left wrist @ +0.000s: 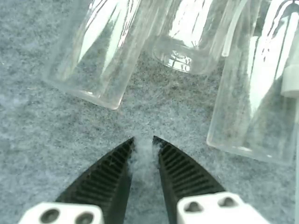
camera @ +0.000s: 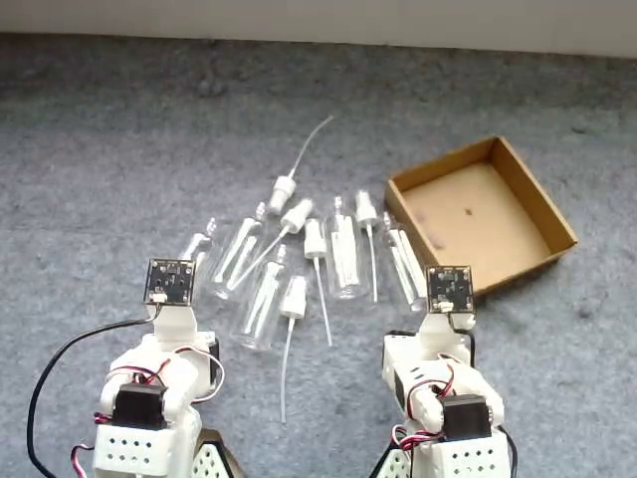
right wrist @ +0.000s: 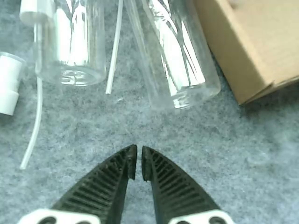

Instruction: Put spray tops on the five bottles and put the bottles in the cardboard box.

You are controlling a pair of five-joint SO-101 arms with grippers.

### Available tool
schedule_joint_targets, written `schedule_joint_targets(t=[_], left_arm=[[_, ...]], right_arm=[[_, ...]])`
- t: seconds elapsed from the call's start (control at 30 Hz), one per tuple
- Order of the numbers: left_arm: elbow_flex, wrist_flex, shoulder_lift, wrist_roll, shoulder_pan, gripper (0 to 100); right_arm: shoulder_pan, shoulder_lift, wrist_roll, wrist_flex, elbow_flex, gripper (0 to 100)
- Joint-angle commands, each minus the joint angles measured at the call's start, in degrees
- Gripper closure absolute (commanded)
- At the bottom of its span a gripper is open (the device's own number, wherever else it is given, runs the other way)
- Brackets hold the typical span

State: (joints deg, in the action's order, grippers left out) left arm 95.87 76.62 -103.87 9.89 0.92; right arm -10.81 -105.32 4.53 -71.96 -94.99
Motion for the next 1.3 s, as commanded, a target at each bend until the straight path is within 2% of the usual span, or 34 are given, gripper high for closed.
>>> schedule_joint_targets(t=[0.0, 0.77, 1.07, 1.13, 1.27], left_arm=[[1.19, -0.62, -0.66, -0.53, 0.31, 99], [1.19, -0.62, -0.66, -0.53, 0.31, 99], [1.19, -0.62, -0.66, -0.53, 0.31, 99], [1.19, -0.62, -0.66, -0.53, 0.31, 99], [1.19, -0.62, -0.66, -0.53, 0.31, 99]], right_arm=[[-0.04, 0.13, 0.35, 1.01, -9.10, 99.3], [-0.04, -0.04, 0.26, 2.15, -8.84, 98.9], [0.04, -0.04, -0.53, 20.09, -8.84, 98.8], [0.04, -0.04, -7.21, 22.64, -8.84, 98.8], [0.04, -0.04, -28.92, 24.31, -8.84, 98.8]])
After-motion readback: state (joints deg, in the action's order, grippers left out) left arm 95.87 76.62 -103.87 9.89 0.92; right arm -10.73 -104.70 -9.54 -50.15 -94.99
